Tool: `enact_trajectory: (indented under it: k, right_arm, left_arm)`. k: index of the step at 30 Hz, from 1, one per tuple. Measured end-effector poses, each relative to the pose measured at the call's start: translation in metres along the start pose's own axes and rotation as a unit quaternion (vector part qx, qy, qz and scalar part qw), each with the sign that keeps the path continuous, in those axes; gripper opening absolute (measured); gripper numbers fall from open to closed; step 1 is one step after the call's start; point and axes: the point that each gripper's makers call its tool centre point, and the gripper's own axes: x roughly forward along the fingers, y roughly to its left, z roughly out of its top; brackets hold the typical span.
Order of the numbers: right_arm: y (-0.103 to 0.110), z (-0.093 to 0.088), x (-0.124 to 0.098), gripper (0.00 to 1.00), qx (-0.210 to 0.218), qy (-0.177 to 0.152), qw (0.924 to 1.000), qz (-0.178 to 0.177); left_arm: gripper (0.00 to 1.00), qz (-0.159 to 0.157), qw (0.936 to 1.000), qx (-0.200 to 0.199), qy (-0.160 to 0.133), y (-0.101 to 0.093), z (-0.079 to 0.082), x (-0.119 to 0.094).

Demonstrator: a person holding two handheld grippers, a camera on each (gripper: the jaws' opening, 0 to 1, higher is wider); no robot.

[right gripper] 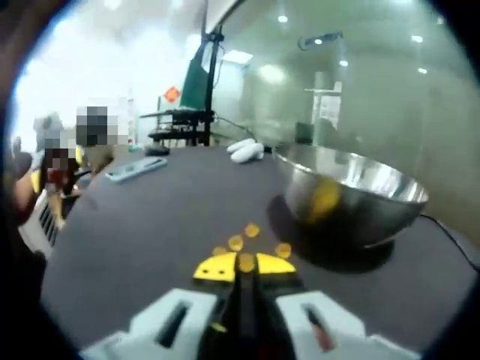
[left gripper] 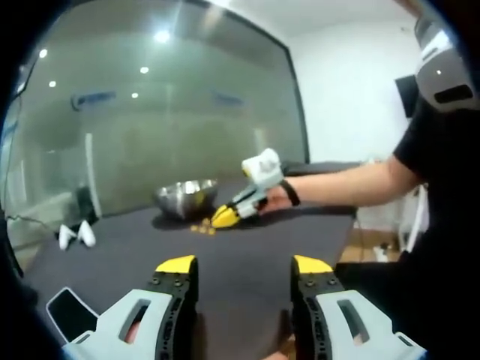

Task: Pick up the QQ candy scattered on the table and place it into the stainless steel bowl on the table

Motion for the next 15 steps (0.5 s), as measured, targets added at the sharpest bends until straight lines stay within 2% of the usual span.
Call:
enact_trajectory:
  k: [5,10,15]
  right_arm:
    - [-0.002,0.009,-0.011,0.09,-0.011,-0.009,0.9998,-0.012]
    - [-0.016,0.021,-0.025,0.09,-0.004,-0.029,0.9989,-0.037]
    - [-0.027,0.035,-0.035,0.08,-0.017,-0.048,0.9965,-0.066]
  left_arm:
    - [0.51,-0.004,1.0,0.002,-0.001,-0.002,0.002,0.0]
    - [0.51,-0.004,1.0,0.003,-0.001,-0.003,0.002,0.001]
    - [0.51,-0.008,1.0,0.005,0.003,-0.005,0.001,0.002]
